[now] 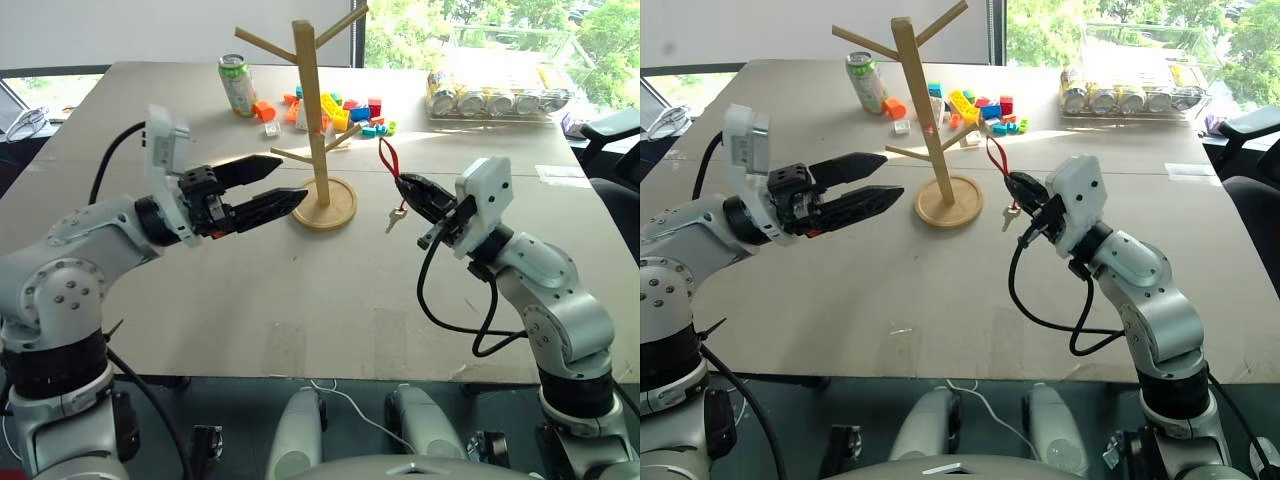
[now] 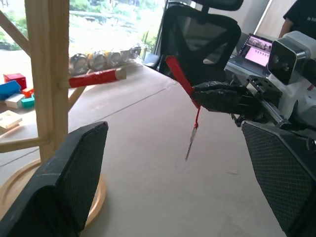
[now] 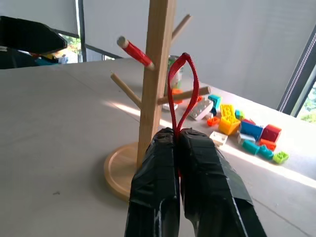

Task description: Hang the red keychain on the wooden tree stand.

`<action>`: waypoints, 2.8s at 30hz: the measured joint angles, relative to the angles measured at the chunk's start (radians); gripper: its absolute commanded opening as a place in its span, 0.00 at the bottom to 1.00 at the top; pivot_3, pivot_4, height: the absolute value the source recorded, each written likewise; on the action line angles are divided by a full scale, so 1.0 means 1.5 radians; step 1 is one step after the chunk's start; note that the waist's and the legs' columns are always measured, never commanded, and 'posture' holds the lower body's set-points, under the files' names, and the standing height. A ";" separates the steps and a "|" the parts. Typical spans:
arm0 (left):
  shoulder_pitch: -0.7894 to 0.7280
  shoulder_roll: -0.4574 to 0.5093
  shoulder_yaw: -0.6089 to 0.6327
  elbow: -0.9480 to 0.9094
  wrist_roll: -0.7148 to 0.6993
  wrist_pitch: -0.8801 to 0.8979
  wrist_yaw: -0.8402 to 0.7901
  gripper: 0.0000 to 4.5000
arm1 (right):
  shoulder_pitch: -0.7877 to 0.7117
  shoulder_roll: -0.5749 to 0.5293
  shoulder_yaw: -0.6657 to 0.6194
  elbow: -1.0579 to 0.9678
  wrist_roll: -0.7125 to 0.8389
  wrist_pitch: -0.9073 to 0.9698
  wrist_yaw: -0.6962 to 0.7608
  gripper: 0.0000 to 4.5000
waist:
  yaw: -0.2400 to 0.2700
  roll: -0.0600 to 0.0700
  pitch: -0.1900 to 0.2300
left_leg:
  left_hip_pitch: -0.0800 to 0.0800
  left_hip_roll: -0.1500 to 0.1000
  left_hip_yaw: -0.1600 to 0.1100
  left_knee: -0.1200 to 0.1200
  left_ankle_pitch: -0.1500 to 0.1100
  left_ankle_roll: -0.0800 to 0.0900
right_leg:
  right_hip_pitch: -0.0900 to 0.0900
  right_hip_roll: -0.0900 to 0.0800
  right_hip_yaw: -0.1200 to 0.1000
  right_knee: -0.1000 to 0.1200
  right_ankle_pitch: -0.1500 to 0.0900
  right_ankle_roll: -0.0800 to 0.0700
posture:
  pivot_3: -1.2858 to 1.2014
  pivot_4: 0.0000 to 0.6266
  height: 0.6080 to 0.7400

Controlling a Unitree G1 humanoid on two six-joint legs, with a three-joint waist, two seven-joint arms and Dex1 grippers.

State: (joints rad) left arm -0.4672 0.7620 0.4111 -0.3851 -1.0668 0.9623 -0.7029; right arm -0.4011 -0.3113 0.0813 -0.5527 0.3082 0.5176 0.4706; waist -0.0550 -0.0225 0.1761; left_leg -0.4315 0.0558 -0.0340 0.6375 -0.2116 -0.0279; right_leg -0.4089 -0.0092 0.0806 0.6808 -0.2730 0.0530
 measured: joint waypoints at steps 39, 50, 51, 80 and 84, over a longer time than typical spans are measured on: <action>0.073 0.035 0.060 -0.045 -0.150 -0.055 0.131 1.00 | -0.123 0.060 0.079 0.264 -0.098 -0.248 0.075 0.01 | 0.009 0.000 0.000 | 0.000 0.000 0.000 0.000 0.001 -0.002 | 0.000 0.000 0.000 0.001 0.000 0.000 | 0.52 0.24 1.00; 0.072 0.040 0.055 -0.045 -0.148 -0.063 0.122 1.00 | -0.126 0.060 0.081 0.298 -0.127 -0.287 0.074 0.01 | 0.009 0.000 0.000 | 0.000 0.000 0.000 0.000 0.001 -0.002 | 0.000 0.000 0.000 0.001 0.000 0.000 | 0.52 0.24 1.00; 0.072 0.041 0.054 -0.045 -0.148 -0.063 0.122 1.00 | -0.132 0.060 0.083 0.308 -0.134 -0.292 0.074 0.01 | 0.009 0.000 0.000 | 0.000 0.000 0.000 0.000 0.001 -0.002 | 0.000 0.000 0.000 0.001 0.000 0.000 | 0.52 0.24 1.00; 0.051 0.067 0.025 -0.018 -0.095 -0.079 0.108 1.00 | -0.104 0.017 0.080 0.313 -0.130 -0.205 0.117 0.98 | 0.011 0.000 0.000 | 0.000 0.000 0.000 0.000 0.001 -0.002 | 0.000 -0.001 -0.001 0.001 0.000 0.000 | 0.52 0.24 1.00; 0.051 0.126 -0.021 0.038 0.002 -0.092 0.049 1.00 | -0.057 -0.069 0.032 0.197 -0.033 -0.037 0.161 0.98 | 0.011 0.000 0.000 | 0.000 -0.001 0.000 0.000 0.001 -0.002 | 0.000 0.000 -0.001 0.001 0.000 0.000 | 0.52 0.24 1.00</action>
State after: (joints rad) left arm -0.3914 0.9502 0.3795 -0.3288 -1.0632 0.8235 -0.6288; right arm -0.4870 -0.4147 0.1293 -0.2576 0.2583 0.4622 0.7118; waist -0.0392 -0.0221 0.1763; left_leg -0.4310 0.0550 -0.0341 0.6371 -0.2102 -0.0303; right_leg -0.4090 -0.0098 0.0797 0.6823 -0.2727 0.0524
